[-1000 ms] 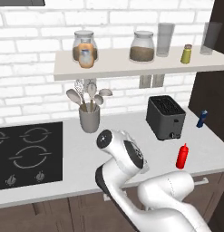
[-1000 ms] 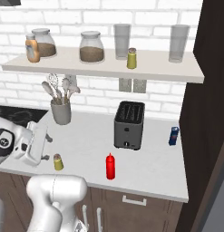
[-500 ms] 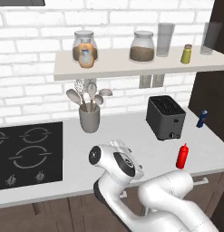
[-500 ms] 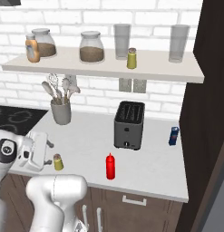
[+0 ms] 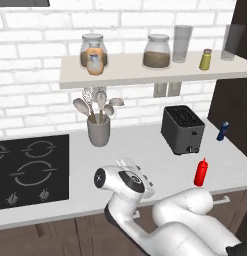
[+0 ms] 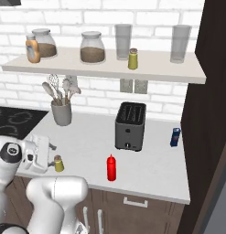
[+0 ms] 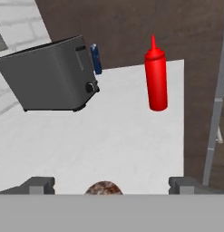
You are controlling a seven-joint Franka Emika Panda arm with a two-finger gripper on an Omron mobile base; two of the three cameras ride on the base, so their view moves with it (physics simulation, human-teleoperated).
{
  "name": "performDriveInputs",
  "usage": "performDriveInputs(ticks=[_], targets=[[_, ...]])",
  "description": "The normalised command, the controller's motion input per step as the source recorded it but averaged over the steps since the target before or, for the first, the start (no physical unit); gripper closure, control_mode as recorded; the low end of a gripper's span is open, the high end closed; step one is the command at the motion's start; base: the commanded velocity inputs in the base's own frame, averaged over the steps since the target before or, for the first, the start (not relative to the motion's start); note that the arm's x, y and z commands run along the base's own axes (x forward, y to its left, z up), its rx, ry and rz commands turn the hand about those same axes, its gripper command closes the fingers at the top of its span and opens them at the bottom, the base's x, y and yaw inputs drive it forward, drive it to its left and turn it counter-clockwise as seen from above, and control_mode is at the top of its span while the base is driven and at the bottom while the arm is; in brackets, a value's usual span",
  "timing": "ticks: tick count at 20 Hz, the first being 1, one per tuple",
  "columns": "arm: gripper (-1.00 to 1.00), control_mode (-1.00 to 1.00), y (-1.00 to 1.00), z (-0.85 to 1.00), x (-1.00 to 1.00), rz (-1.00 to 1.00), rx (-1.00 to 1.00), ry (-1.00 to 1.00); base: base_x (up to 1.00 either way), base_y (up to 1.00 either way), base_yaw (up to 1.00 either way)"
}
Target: Put the shaker and condiment bottle from the counter next to their counterparts in the cabinet.
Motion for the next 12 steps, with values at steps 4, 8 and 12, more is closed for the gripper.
performDriveInputs(ticks=[4,8,12], targets=[[-1.00,-1.00,0.29,-0.01,0.16,0.00,0.00,0.03,0.00,0.00,0.00],[-1.00,-1.00,0.13,-0.13,0.07,0.01,0.00,0.01,0.00,0.00,0.00],[-1.00,-1.00,0.00,-0.13,0.00,0.03,0.00,0.00,0.00,0.00,0.00]])
